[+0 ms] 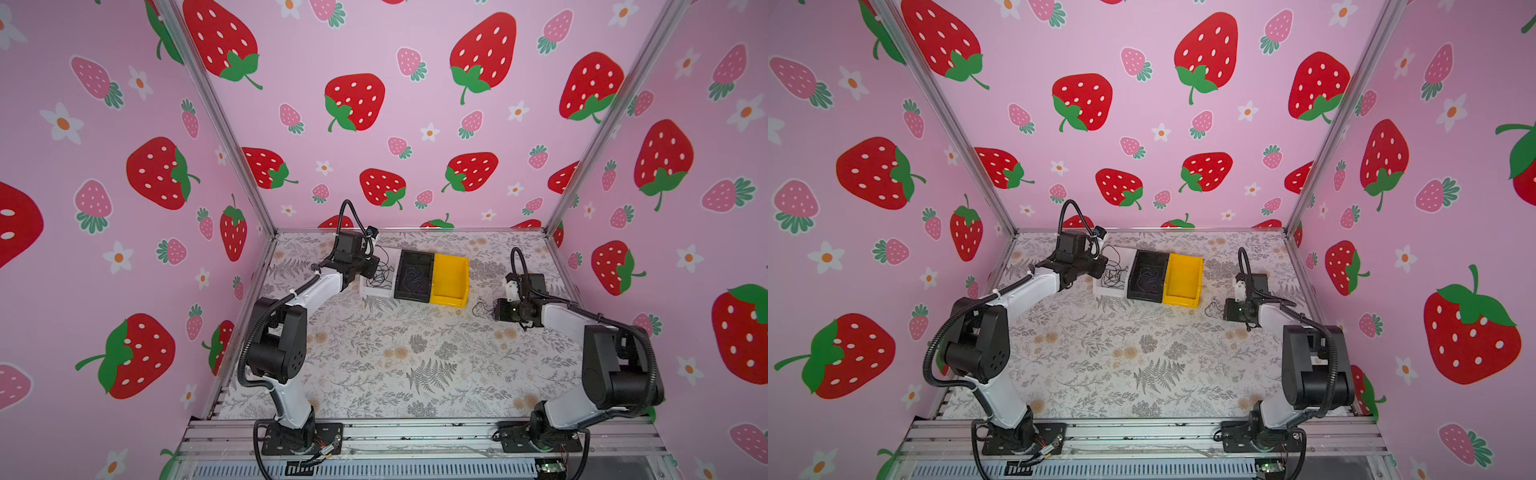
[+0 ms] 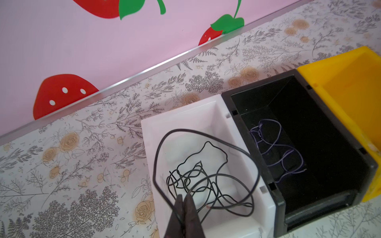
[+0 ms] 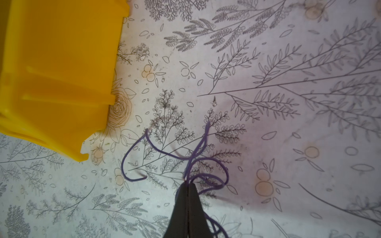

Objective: Untangle and sort cables by color
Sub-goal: Place the cable into the container, then straighten the cable.

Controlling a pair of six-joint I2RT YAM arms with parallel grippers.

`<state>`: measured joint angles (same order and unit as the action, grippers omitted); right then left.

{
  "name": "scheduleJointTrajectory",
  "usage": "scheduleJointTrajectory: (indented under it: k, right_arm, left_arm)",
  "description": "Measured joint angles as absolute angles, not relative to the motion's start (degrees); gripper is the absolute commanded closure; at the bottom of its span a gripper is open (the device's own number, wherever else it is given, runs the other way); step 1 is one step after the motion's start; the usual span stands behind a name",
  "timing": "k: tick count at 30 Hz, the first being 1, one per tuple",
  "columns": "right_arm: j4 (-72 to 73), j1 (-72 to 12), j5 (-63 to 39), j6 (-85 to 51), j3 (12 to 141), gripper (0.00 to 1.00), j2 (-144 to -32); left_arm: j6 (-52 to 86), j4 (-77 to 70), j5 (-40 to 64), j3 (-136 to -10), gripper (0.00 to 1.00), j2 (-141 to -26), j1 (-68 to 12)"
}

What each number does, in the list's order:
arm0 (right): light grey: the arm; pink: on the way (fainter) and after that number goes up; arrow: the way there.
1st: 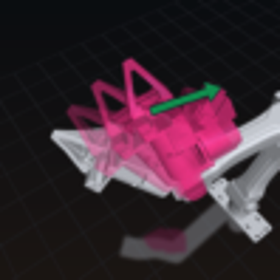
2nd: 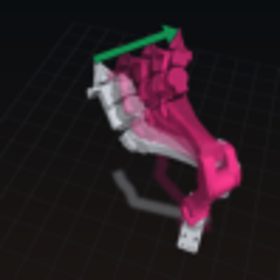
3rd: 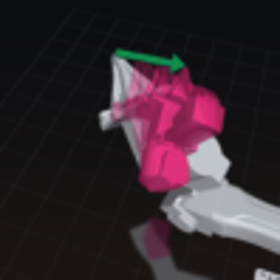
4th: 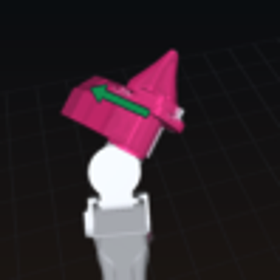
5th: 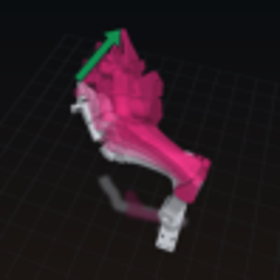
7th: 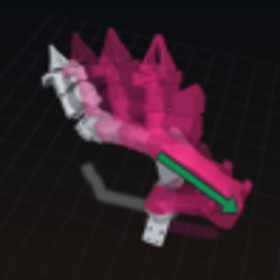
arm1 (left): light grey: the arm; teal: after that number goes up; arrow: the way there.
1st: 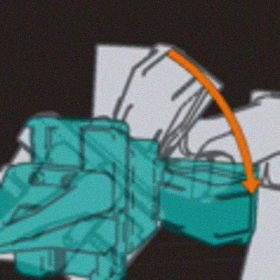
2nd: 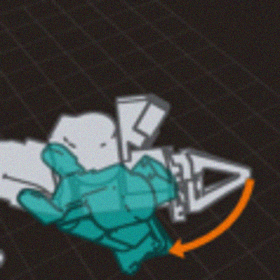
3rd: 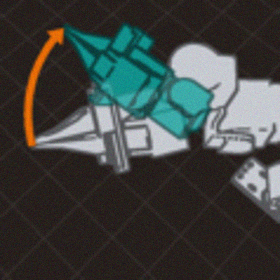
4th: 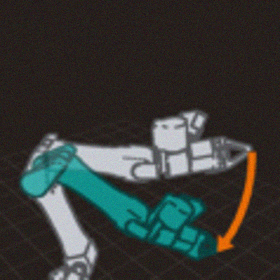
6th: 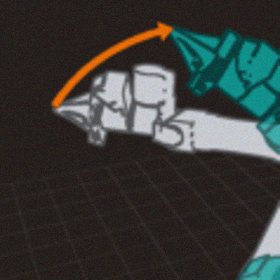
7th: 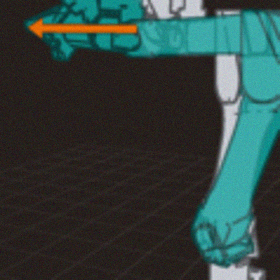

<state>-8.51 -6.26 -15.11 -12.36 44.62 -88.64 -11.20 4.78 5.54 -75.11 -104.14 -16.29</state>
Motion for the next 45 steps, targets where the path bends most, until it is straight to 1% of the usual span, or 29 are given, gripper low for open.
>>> scheduleJointTrajectory:
  k: [5,14,17,19,20,21,22,23,27,29,37,45]
  right_arm:
    - [-9.15,-6.28,-15.14,-12.36,44.6,0.98,-86.72]
    - [-10.46,-6.28,-15.05,-12.36,44.49,0.98,-82.24]
    - [-10.85,-6.28,-15.05,-12.36,44.49,0.98,-81.06]
    - [-11.11,-6.28,-15.07,-12.36,44.49,0.98,-80.14]
    - [-11.25,-6.28,-15.09,-12.36,44.49,0.98,-79.64]
    - [-11.31,-6.28,-15.16,-12.36,44.49,0.98,-79.24]
    - [-11.4,-6.28,-15.29,-12.36,44.49,0.98,-78.83]
    - [-11.44,-6.28,-15.49,-12.36,44.51,0.98,-78.54]
    - [-11.86,-6.33,-16.45,-12.36,44.62,0.98,-78.02]
    - [-12.1,-6.42,-17.28,-12.34,44.73,0.96,-77.58]
    - [-14.81,-7.64,-21.02,-12.16,49.08,0.96,-75.48]
    - [-16.38,-17.06,-24.51,-12.12,62.81,0.99,-74.67]
  left_arm:
    - [-9.15,7.62,5.37,-76.44,0.65,-105.69,-16.34]
    - [-5.32,7.79,4.19,-77.58,0.55,-105.25,-16.34]
    - [-4.89,7.77,2.98,-77.47,0.43,-103.42,-16.34]
    - [-4.49,7.38,2.04,-76.99,0.32,-101.03,-16.34]
    - [-4.49,6.94,1.63,-76.29,0.3,-99.18,-16.34]
    - [-4.51,6.5,1.39,-75.57,0.26,-97.58,-16.32]
    - [-4.6,6.04,1.1,-74.67,0.16,-95.44,-16.29]
    - [-4.54,5.78,0.95,-73.84,0.14,-93.45,-16.29]
    - [-4.29,4.93,0.58,-71.22,0.14,-88.01,-16.29]
    - [-4.29,5.02,0.62,-69.45,0.14,-85.8,-16.29]
    - [-4.21,6.55,3.99,-64.34,0.15,-81.6,-16.29]
    - [-2.07,7.55,4.95,-61.63,0.16,-79.59,-16.29]
